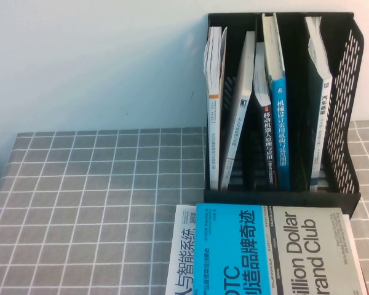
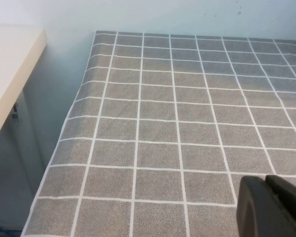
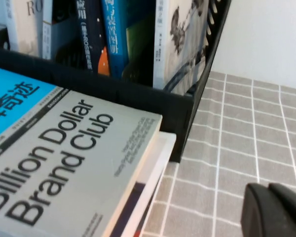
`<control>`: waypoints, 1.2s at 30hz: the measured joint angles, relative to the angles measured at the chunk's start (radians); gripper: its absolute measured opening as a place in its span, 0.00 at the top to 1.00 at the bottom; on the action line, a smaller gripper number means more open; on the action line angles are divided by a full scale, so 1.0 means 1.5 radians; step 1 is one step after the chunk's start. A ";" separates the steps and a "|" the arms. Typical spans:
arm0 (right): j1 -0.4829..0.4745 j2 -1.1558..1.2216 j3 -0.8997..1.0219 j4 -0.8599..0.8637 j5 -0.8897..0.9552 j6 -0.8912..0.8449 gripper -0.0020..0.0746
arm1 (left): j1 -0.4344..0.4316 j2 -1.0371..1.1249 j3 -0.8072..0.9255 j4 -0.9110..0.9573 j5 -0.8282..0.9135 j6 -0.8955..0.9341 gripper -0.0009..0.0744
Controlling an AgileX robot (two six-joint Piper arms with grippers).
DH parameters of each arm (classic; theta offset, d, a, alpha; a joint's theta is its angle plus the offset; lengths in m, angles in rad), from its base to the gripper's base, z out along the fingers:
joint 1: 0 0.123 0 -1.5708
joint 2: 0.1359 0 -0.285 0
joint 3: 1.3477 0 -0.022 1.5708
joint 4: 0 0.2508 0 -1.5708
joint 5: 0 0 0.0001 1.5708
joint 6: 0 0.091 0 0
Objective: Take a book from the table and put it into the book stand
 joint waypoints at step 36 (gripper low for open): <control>-0.083 -0.125 0.021 -0.177 0.140 0.331 0.98 | 0.000 -0.001 0.000 0.000 0.000 0.000 0.99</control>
